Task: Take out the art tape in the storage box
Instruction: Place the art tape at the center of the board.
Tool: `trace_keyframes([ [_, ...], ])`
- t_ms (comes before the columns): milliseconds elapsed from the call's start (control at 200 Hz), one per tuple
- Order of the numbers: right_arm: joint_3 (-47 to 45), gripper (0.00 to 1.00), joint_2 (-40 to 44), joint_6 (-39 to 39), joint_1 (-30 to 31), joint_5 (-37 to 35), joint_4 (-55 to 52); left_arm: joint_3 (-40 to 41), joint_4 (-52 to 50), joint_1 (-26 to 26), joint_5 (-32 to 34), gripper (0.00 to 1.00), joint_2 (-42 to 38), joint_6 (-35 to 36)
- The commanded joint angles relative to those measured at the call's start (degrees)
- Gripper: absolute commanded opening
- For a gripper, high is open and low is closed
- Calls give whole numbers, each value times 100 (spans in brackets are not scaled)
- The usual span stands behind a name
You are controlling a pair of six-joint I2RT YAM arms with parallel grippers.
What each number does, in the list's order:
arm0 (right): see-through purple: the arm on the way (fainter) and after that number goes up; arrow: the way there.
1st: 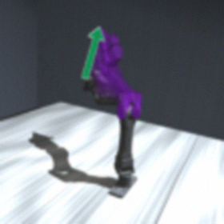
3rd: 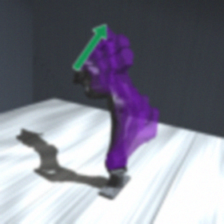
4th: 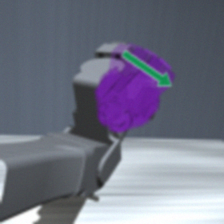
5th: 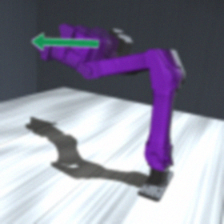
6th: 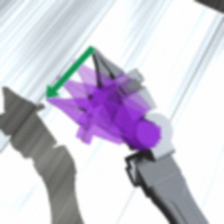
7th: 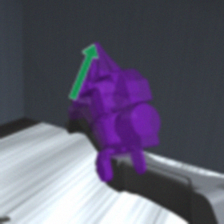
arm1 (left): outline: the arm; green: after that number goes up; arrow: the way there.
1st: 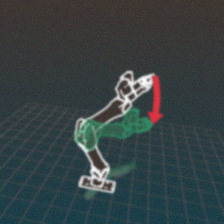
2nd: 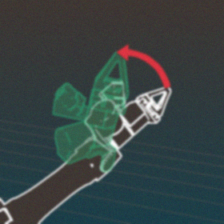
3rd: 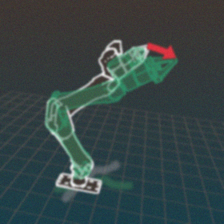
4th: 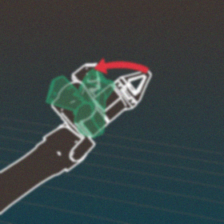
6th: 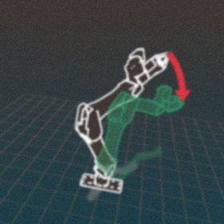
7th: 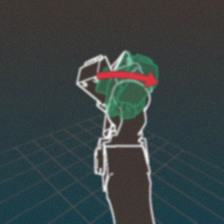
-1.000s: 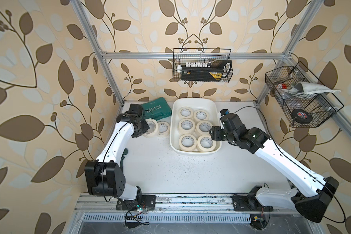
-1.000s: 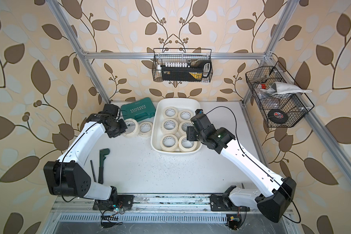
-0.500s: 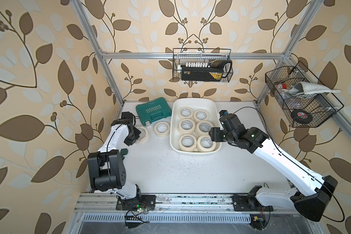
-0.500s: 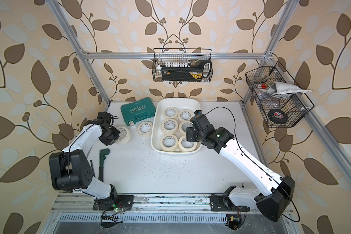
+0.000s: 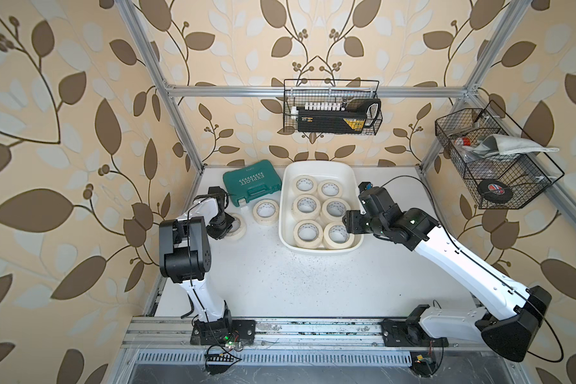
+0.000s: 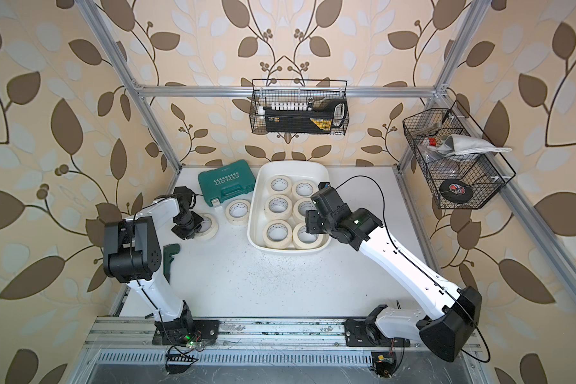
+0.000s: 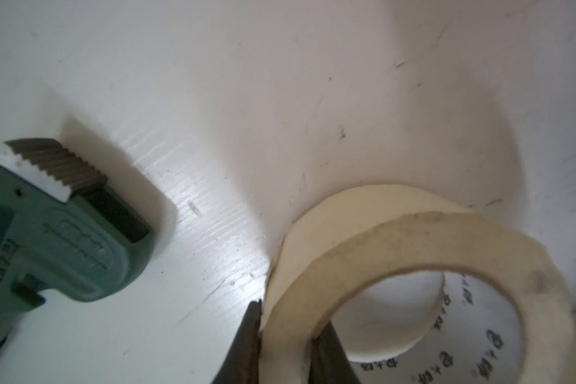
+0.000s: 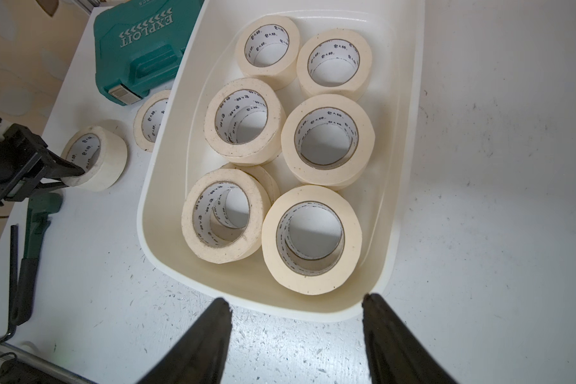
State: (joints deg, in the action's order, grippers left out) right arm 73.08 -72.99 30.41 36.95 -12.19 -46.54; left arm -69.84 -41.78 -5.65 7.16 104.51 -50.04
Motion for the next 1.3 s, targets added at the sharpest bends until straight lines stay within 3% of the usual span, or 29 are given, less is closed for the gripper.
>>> trace_keyframes([
  [0,-65,64,-47,-85,-45,-30,-108,-290,120,3,170,1,55,-63],
  [120,-70,65,-48,-97,-79,-15,-127,-320,258,3,207,9,158,41],
  [365,-101,65,-49,-124,-167,58,-178,-581,220,24,173,14,504,194],
  [465,-137,65,-29,-121,-188,93,-172,-668,216,88,211,29,597,253],
  [560,-158,65,-30,-110,-223,159,-140,-815,173,181,222,30,683,366],
  [660,-152,66,-48,-106,-277,271,-127,-920,122,248,303,42,727,438],
  [820,-146,67,-35,-124,-338,466,-118,-1034,21,252,322,52,725,513],
  [1294,-158,68,-19,-127,-538,715,-171,-1333,-108,249,-179,56,595,819],
])
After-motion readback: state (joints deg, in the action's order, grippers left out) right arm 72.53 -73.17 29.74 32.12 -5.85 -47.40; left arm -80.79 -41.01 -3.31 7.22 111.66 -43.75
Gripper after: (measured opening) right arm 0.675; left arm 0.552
